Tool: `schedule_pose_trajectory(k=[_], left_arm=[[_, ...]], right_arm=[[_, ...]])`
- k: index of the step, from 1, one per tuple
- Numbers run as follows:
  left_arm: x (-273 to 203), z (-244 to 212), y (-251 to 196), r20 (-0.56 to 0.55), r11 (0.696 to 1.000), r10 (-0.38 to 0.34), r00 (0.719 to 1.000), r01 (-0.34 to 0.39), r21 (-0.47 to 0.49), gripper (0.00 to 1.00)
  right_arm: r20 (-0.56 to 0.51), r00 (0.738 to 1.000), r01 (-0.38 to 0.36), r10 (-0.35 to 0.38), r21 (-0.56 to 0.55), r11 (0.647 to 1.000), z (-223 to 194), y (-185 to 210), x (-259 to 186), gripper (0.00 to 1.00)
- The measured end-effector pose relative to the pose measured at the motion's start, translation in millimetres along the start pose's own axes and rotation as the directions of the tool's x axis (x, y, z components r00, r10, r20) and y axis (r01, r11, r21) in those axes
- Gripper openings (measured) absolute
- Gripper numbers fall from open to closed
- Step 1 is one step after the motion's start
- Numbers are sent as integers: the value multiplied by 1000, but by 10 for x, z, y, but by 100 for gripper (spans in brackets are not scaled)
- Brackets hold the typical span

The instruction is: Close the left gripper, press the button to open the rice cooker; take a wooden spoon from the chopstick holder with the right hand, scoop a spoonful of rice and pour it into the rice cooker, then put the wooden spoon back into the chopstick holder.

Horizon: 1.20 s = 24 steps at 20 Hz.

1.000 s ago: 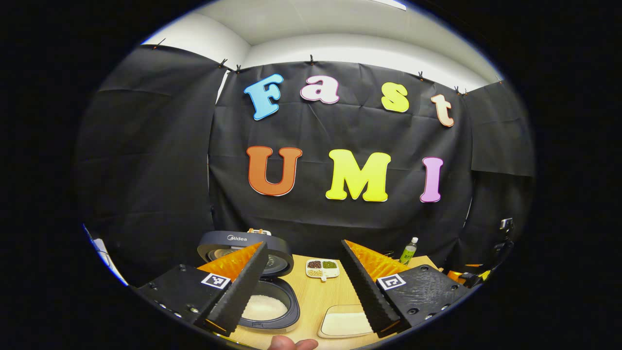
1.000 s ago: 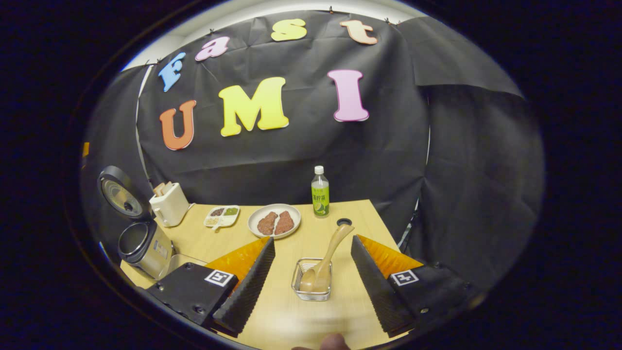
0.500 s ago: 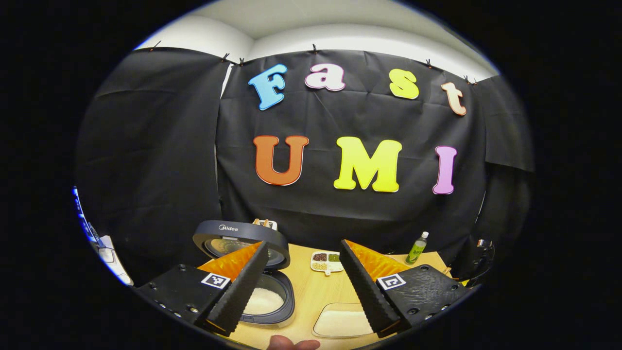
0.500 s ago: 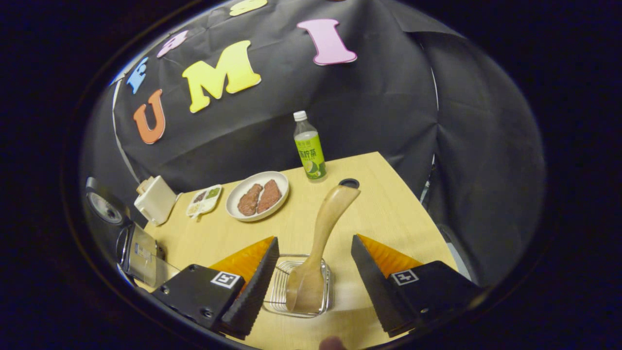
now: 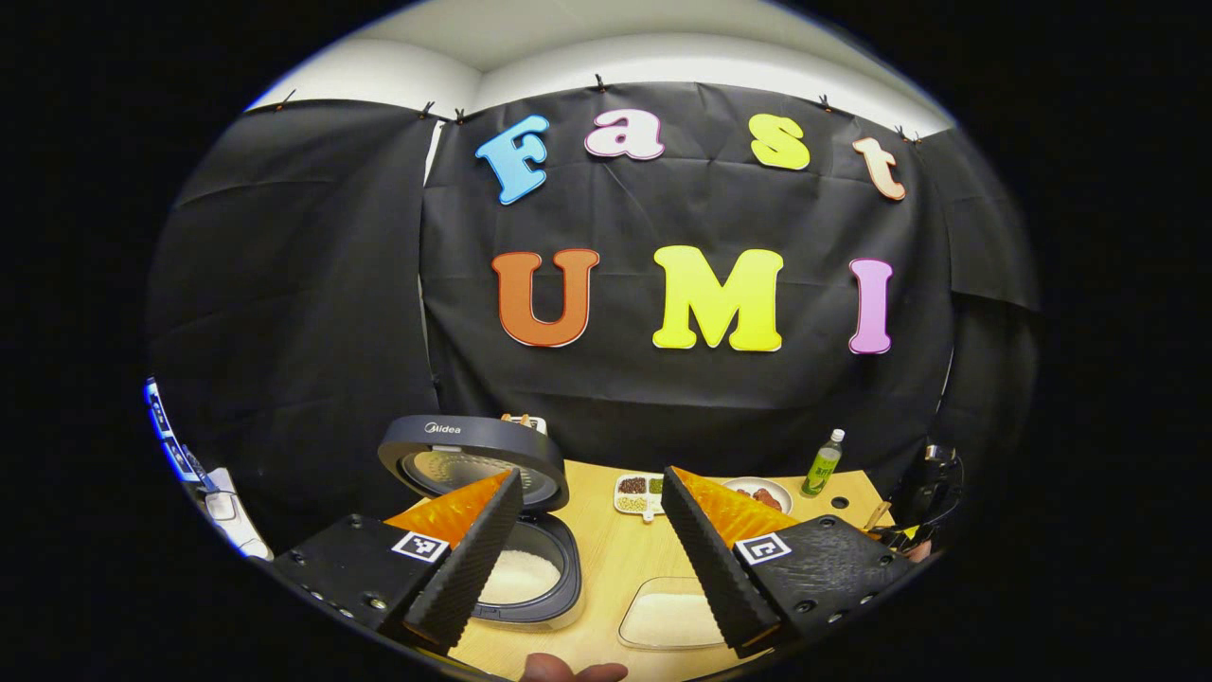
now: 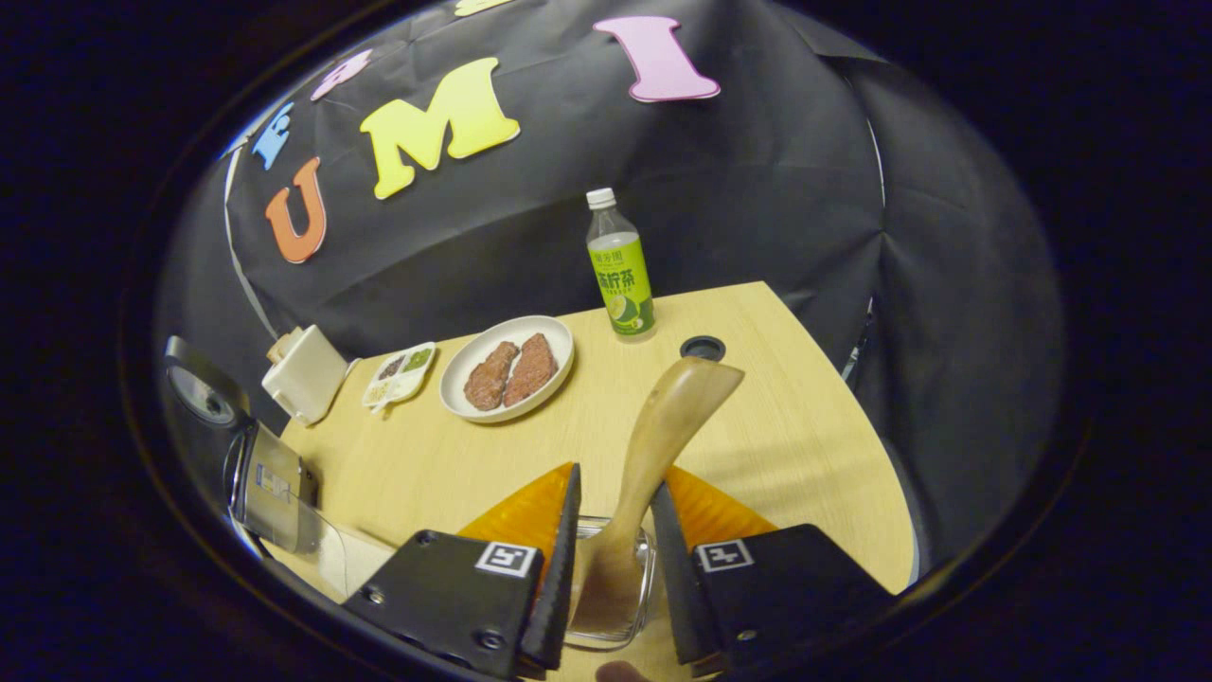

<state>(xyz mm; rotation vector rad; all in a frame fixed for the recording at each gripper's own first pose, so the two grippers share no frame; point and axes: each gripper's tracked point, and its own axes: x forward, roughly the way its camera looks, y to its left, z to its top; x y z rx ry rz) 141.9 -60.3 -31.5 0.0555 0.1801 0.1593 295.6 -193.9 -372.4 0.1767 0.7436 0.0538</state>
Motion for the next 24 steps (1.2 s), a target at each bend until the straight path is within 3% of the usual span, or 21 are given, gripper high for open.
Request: schedule_pose_trajectory(k=[2,10,17,20,24], left_arm=[[-18,-10,13,2,1000,-1,1000,1,-4,95],[-129,45,180,44,1000,-31,999,30,6,95],[-248,27,552,88,994,-104,991,105,-6,95],[-254,14,805,99,991,-130,987,131,-11,95],[-277,-5,1059,108,983,-182,977,183,0,95]], right_arm=[[3,1000,-5,5,-2,1000,16,25,-43,24],[33,999,25,-27,51,998,115,168,-429,10],[198,972,132,-127,-12,991,574,543,-1178,9],[252,958,148,-136,-31,988,644,972,-1452,9],[272,957,118,-99,-56,991,488,1701,-1595,9]])
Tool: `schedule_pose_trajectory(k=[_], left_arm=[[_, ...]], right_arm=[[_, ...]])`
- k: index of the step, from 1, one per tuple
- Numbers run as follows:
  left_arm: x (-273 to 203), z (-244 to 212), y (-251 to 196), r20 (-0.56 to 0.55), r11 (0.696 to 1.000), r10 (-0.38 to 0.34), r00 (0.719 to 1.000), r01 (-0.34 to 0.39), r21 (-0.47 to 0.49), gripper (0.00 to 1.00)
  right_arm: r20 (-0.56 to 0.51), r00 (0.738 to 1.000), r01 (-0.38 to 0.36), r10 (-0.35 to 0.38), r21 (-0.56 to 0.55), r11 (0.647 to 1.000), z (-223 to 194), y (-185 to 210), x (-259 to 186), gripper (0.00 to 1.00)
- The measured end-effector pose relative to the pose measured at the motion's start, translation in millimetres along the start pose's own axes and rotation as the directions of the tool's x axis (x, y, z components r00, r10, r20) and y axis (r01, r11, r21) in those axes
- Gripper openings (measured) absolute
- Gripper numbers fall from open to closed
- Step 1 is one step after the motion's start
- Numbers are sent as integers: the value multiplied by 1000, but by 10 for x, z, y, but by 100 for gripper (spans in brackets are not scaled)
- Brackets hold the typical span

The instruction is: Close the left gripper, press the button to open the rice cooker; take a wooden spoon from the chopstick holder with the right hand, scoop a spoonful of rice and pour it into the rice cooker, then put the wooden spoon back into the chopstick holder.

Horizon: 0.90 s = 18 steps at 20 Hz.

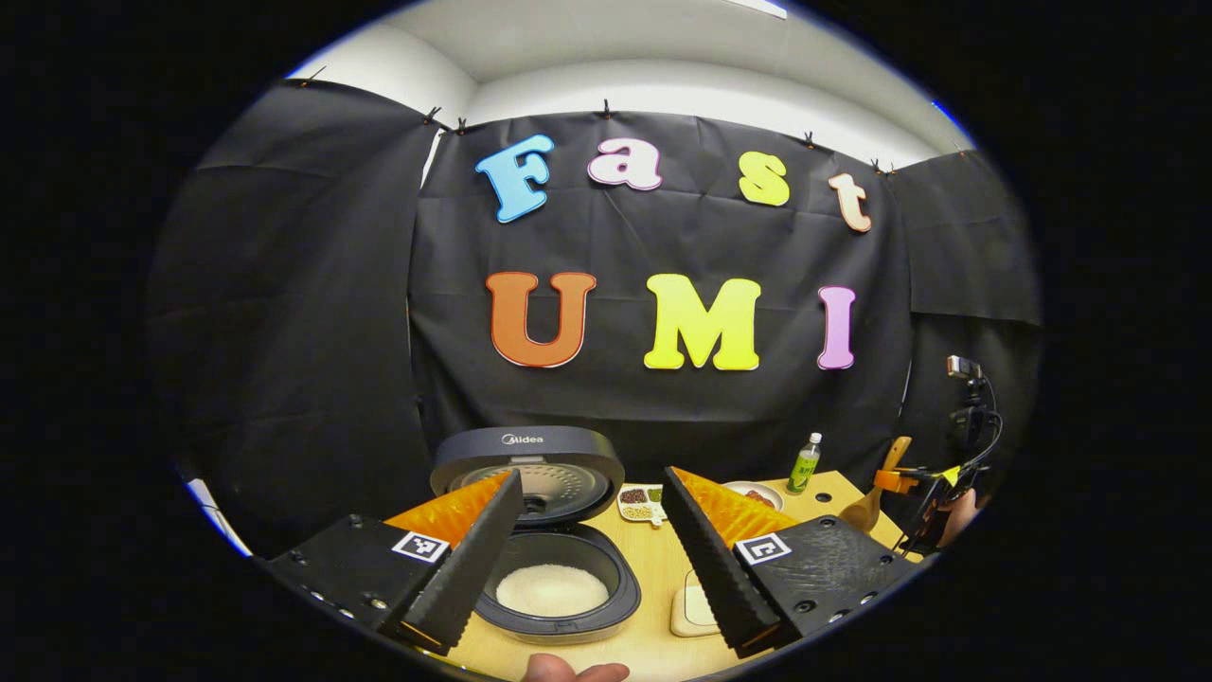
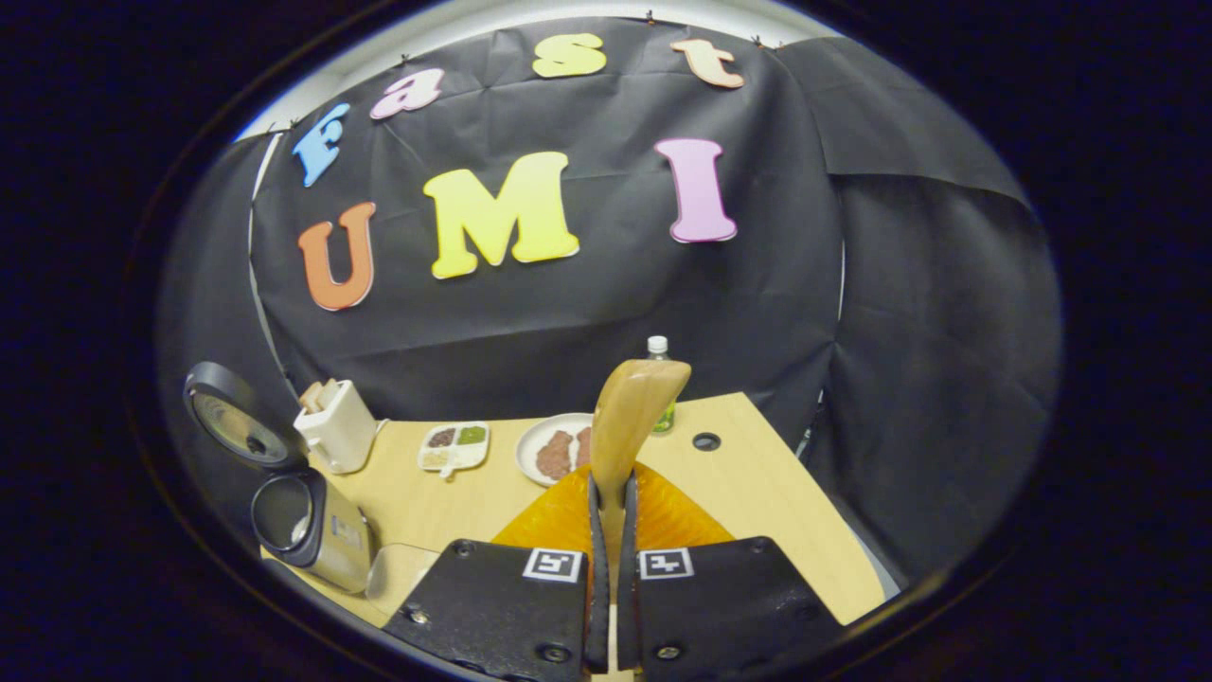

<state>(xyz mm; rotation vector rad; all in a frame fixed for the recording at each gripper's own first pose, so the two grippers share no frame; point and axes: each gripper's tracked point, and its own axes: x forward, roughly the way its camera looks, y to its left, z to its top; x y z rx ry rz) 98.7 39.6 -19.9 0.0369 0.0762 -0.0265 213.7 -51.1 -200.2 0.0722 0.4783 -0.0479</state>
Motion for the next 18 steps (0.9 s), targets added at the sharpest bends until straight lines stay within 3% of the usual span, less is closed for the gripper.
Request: schedule_pose_trajectory(k=[6,9,12,18], left_arm=[[-96,-51,377,0,999,-50,999,50,-19,95],[-162,-106,558,-15,998,-55,998,55,-28,95],[-232,-199,734,-42,998,-49,998,47,-31,95],[-423,-322,994,-96,1000,-15,995,14,-19,95]], right_arm=[[-49,998,-35,32,-52,998,-522,820,-134,9],[-65,998,7,-16,-145,989,-904,935,5,8],[-45,997,51,-69,-313,948,-1218,945,196,8],[21,991,130,-135,-459,879,-1496,1062,349,9]])
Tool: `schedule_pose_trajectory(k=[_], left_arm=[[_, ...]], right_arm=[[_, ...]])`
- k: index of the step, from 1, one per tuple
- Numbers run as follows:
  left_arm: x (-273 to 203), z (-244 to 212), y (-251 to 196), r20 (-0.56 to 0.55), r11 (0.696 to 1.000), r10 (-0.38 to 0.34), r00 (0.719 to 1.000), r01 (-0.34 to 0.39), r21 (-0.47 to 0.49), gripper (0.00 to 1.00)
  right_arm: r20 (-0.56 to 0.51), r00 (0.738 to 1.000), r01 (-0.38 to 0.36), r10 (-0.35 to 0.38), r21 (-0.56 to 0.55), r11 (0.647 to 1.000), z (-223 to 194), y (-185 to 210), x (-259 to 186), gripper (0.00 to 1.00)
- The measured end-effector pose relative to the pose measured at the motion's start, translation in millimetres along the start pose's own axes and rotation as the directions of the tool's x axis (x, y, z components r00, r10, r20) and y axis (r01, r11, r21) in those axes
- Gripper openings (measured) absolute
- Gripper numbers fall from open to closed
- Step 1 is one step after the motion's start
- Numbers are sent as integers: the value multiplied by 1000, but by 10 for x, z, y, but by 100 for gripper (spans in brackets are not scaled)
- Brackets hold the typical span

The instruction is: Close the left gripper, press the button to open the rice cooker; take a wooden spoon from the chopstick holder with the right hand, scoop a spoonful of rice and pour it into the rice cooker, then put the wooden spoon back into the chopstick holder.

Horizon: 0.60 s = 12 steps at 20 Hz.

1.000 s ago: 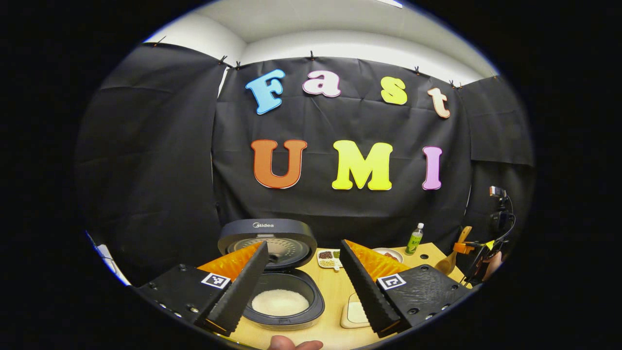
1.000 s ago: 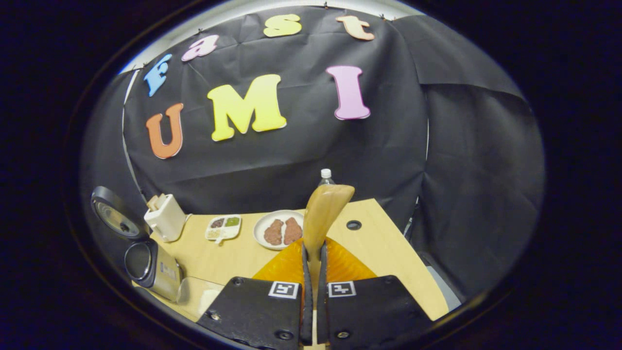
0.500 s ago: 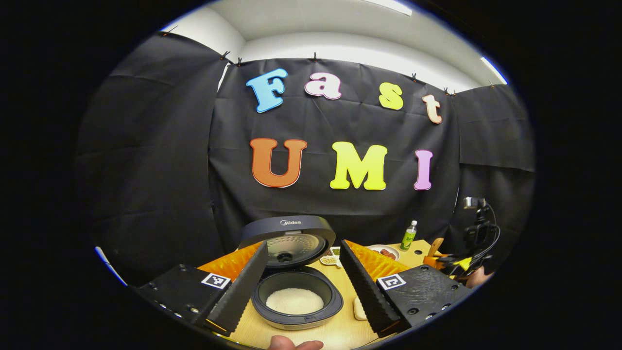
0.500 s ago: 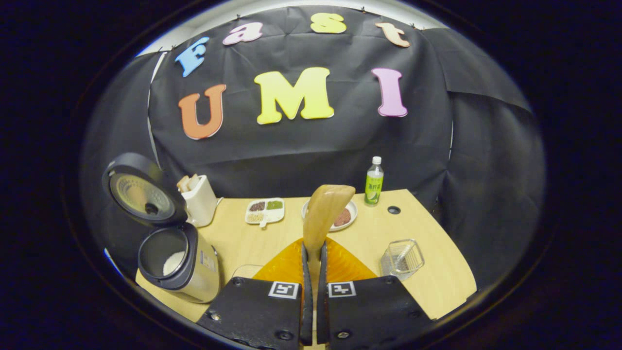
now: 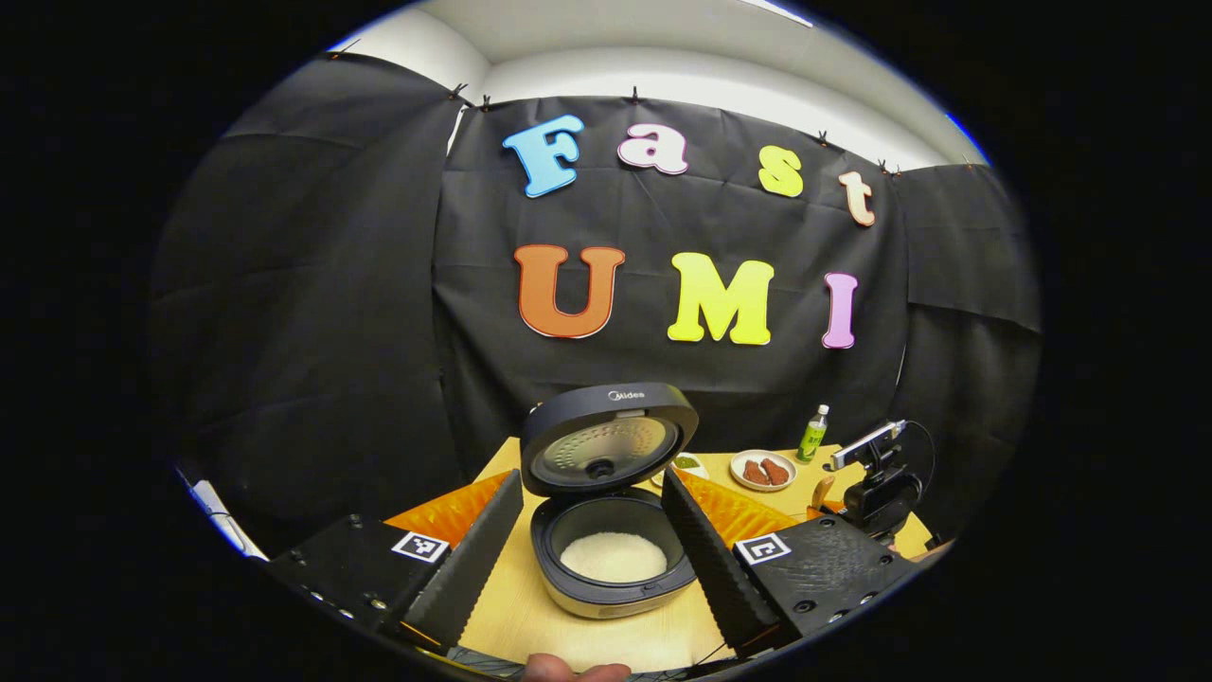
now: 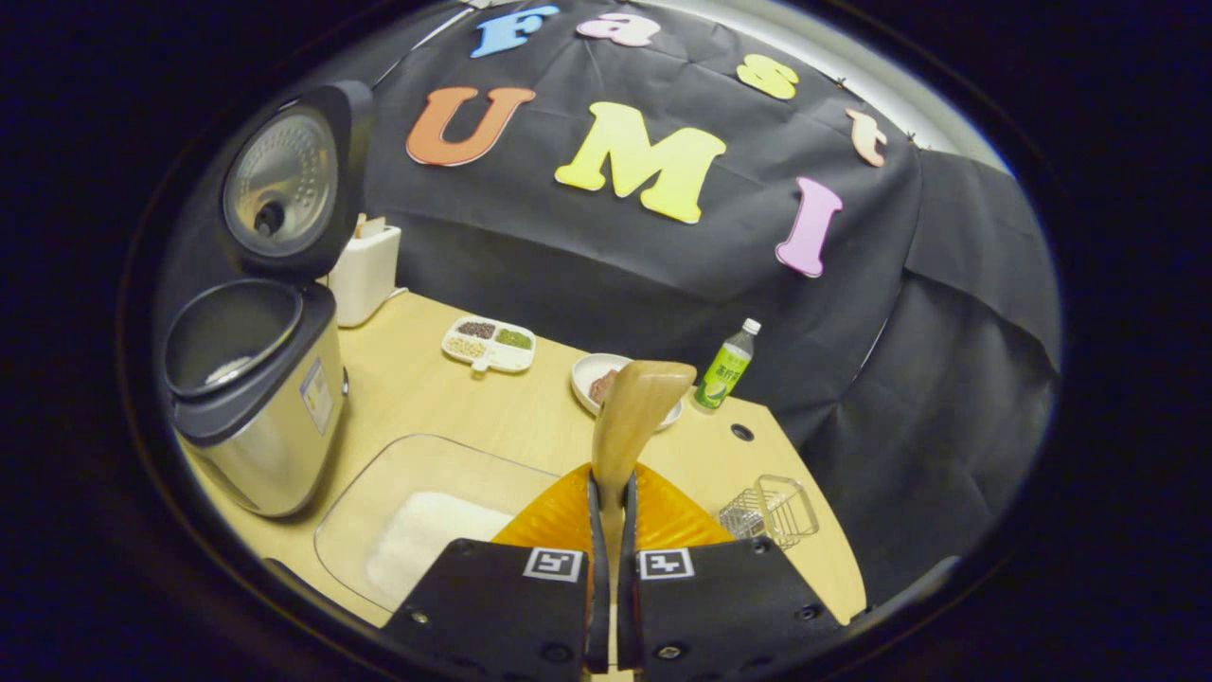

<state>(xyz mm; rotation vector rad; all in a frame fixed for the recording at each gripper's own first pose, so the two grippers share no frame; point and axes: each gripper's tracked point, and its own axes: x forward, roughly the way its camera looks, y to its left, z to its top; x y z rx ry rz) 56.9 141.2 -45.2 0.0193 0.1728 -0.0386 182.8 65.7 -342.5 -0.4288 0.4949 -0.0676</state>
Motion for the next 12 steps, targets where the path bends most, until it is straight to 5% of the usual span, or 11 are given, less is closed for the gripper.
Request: schedule_pose_trajectory(k=[6,12], left_arm=[[-123,-120,156,-30,1000,22,999,-22,14,95],[-181,-191,261,-36,999,37,999,-37,20,95]], right_arm=[[-48,991,-114,124,184,976,-57,490,-60,8],[-91,949,-216,302,512,832,32,754,-197,7]])
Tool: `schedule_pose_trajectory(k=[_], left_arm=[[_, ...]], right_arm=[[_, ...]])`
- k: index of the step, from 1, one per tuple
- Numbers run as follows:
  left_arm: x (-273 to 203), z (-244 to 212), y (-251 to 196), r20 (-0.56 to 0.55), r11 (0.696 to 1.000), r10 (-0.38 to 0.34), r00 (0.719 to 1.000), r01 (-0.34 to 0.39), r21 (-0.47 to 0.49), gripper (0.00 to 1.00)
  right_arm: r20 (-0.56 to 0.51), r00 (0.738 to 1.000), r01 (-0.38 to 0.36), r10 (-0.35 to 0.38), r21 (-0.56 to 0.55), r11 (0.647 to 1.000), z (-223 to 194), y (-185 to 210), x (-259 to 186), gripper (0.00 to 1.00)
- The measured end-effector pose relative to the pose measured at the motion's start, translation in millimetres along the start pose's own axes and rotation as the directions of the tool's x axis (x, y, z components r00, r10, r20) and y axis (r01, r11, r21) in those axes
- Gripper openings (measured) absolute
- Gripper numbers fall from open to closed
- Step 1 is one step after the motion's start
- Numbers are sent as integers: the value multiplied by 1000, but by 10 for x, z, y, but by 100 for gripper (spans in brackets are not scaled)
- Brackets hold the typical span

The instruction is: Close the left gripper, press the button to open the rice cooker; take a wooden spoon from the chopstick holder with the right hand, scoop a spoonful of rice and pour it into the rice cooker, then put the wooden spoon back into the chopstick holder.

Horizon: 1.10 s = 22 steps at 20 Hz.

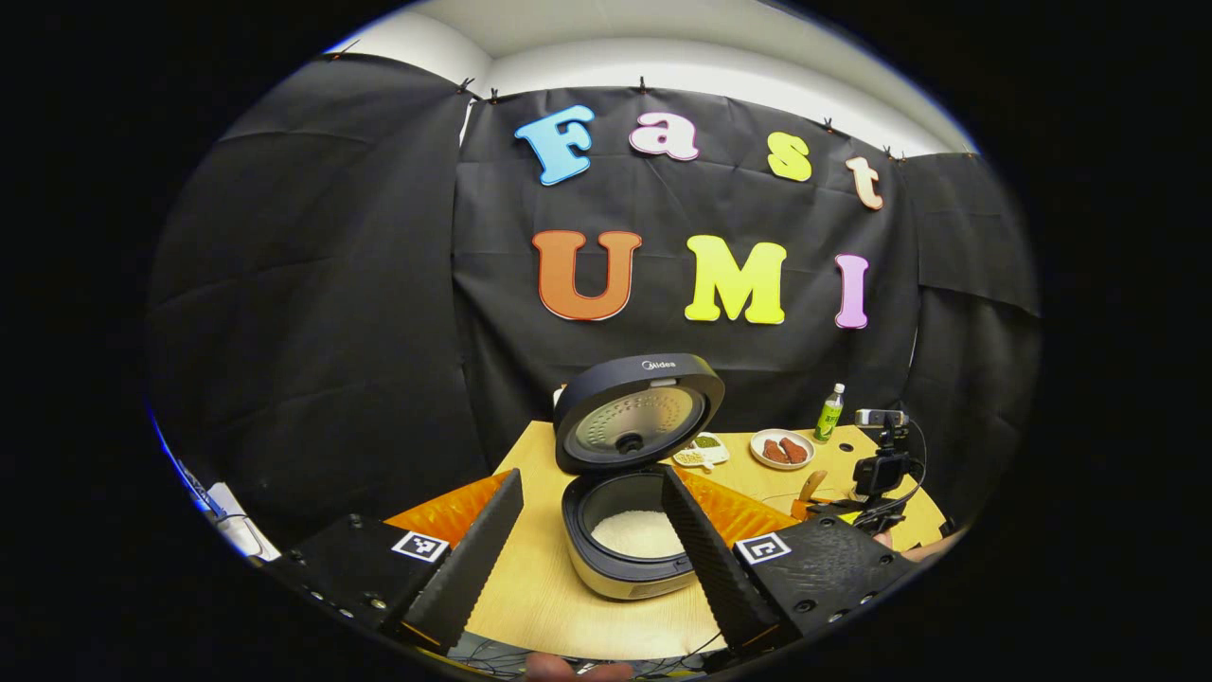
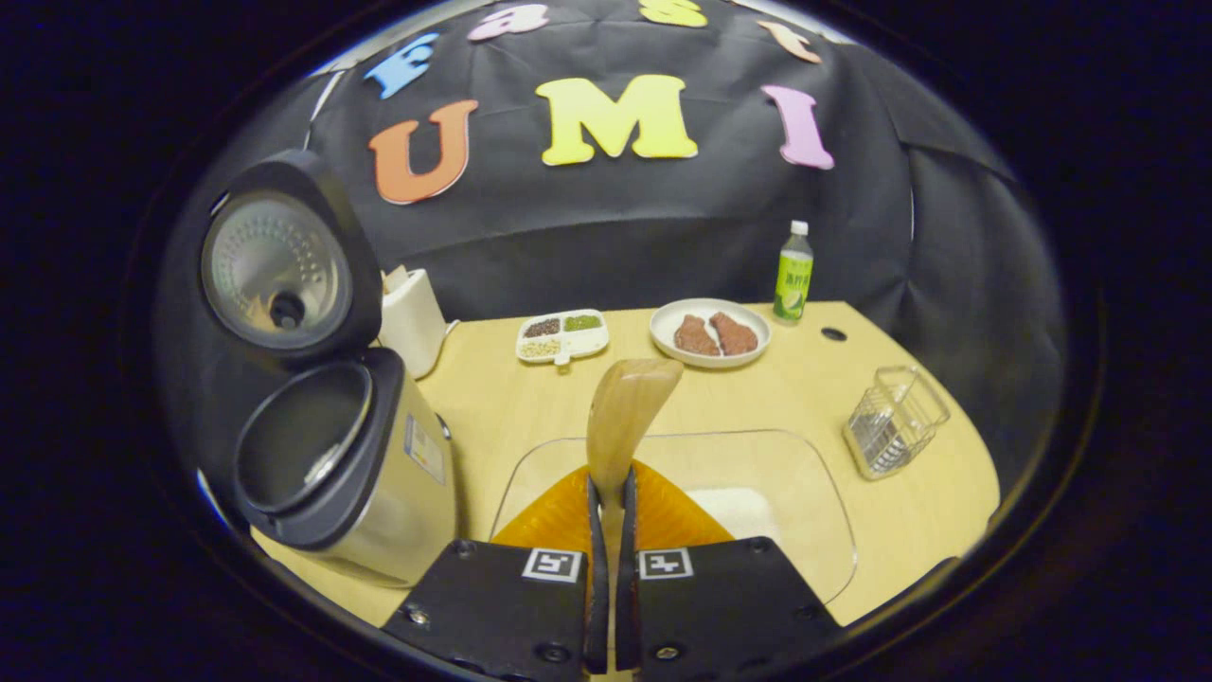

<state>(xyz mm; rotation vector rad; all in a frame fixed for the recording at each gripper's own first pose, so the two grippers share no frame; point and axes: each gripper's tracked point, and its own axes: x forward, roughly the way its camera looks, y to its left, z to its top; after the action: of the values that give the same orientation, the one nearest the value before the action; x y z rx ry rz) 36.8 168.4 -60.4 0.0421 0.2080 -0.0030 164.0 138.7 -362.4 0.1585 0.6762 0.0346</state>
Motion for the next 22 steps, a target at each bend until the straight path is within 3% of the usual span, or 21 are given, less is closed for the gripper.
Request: schedule_pose_trajectory(k=[3,6,8,10,12,17,20,22], left_arm=[[14,-25,23,-5,1000,5,1000,-5,-8,95],[12,-29,-25,-8,1000,-2,1000,2,-6,95],[22,-18,-86,-11,1000,-11,1000,11,0,95],[47,-19,-163,-14,1000,-22,1000,22,9,95],[71,-11,-248,-14,999,-32,999,33,16,95],[109,1,-455,-6,998,-65,998,65,12,95],[98,-2,-481,13,998,-66,998,66,3,95],[56,-12,-428,23,999,-51,998,51,8,95]], right_arm=[[-31,997,-64,70,173,983,70,37,-40,8],[-49,993,-85,108,339,937,69,-90,-28,8],[-52,991,-86,123,458,885,41,-278,-23,8],[-35,988,-101,148,581,808,37,-439,-33,9],[-12,986,-118,166,647,753,32,-573,-58,8],[66,983,-164,171,732,661,290,-827,-423,8],[107,975,-211,194,708,674,620,-668,-689,8],[138,959,-275,248,666,693,875,-362,-861,8]])
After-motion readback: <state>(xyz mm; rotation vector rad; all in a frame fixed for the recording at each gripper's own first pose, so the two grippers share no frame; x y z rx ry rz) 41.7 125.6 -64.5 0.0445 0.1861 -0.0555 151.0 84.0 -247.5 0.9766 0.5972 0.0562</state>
